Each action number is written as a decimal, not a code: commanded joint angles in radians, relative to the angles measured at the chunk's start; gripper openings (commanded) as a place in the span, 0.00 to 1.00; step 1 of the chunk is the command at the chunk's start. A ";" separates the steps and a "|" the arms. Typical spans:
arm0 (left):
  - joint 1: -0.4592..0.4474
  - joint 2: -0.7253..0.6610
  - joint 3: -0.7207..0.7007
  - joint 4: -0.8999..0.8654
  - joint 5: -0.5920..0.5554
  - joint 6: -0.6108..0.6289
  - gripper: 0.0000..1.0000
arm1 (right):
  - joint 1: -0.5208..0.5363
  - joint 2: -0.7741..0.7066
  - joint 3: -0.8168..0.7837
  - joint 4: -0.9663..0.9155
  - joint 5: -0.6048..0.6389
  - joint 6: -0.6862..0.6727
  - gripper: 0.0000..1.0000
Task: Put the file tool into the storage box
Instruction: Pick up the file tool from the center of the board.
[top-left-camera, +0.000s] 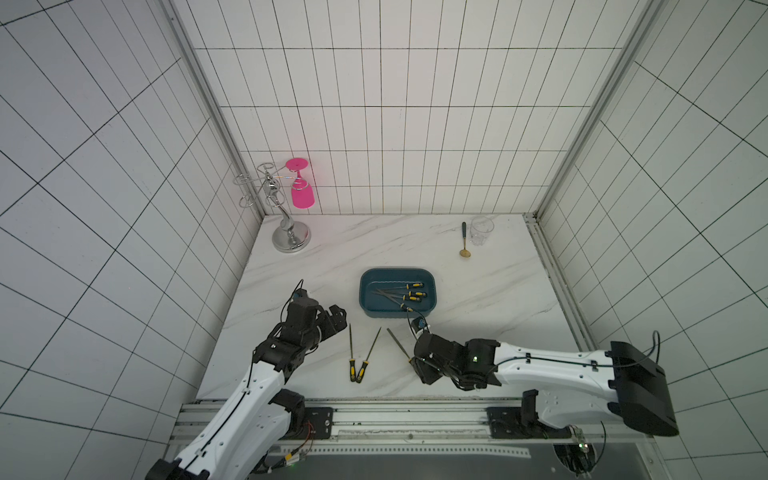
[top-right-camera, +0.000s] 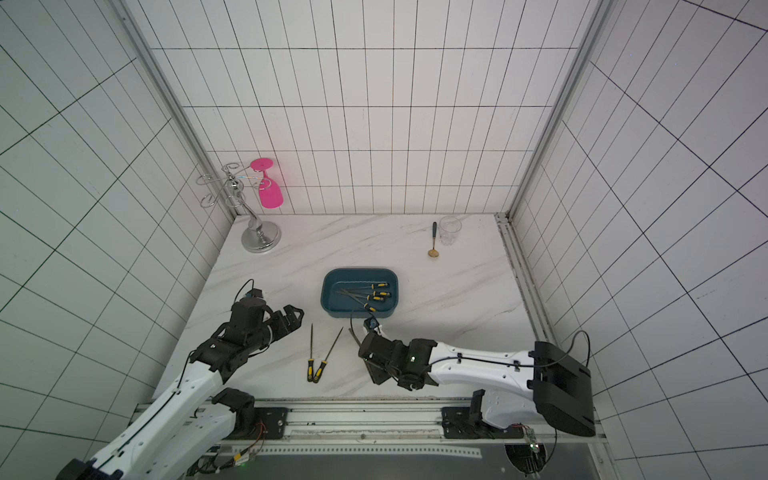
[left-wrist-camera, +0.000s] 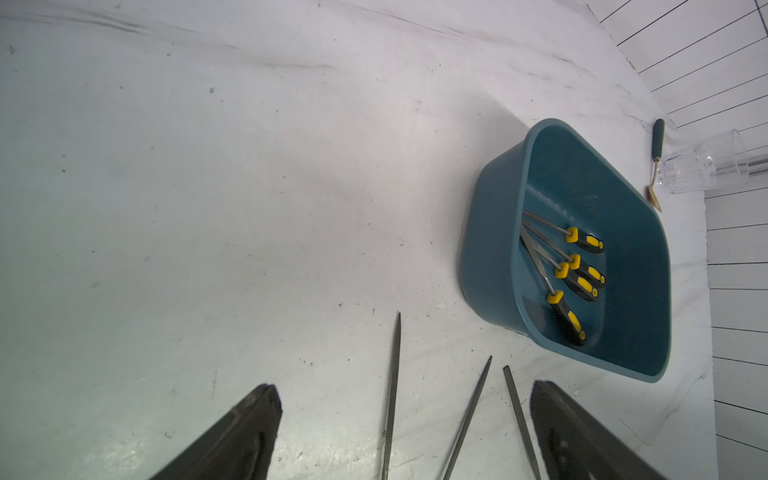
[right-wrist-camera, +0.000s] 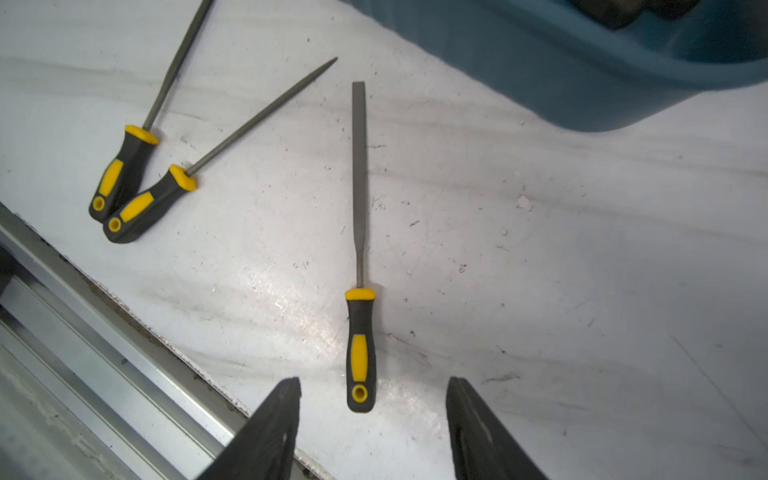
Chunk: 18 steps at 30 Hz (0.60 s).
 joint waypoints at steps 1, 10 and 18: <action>-0.004 -0.021 -0.013 -0.020 -0.048 -0.020 0.98 | 0.032 0.068 0.031 0.035 -0.009 0.016 0.59; -0.001 -0.026 0.000 -0.025 -0.077 -0.021 0.98 | 0.054 0.146 0.068 0.010 0.015 0.031 0.59; -0.001 0.000 -0.003 0.006 -0.072 -0.015 0.98 | 0.058 0.202 0.098 -0.059 0.041 0.034 0.57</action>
